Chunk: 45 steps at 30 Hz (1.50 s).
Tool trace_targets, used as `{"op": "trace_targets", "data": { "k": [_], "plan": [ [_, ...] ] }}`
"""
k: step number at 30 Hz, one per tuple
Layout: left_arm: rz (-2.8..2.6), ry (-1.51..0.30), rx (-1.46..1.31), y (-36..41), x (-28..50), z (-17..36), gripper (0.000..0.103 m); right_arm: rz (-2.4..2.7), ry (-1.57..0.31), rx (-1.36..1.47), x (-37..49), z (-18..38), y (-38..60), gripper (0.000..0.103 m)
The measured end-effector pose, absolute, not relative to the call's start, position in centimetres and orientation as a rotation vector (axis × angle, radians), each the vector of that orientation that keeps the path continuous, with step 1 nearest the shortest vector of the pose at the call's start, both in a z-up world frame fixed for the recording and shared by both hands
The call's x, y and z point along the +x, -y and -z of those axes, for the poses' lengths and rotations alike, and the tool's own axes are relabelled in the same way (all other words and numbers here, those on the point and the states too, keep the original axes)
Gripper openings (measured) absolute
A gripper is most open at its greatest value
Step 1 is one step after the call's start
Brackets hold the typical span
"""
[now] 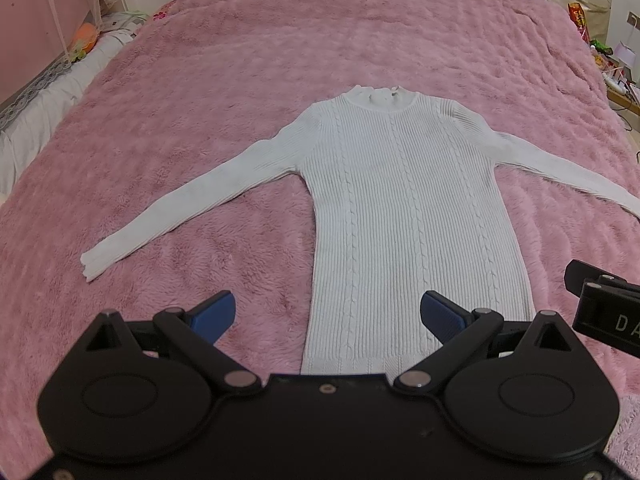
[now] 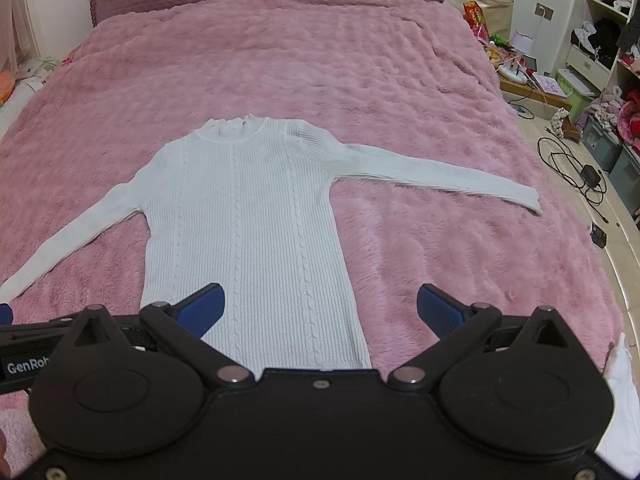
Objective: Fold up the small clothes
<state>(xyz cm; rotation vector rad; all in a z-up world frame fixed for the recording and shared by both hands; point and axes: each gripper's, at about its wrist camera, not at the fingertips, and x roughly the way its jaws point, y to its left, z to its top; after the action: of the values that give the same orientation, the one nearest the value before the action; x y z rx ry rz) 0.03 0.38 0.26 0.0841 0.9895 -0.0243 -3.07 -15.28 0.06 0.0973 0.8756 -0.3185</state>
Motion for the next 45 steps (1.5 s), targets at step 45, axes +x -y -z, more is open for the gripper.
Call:
{"op": "trace_targets", "data": {
  "k": [45],
  "plan": [
    [0.022,-0.993,0.085,-0.20,0.19,0.03,0.103,0.319,-0.880,0.098,-3.08,0.23,15.23,0.103]
  ]
}}
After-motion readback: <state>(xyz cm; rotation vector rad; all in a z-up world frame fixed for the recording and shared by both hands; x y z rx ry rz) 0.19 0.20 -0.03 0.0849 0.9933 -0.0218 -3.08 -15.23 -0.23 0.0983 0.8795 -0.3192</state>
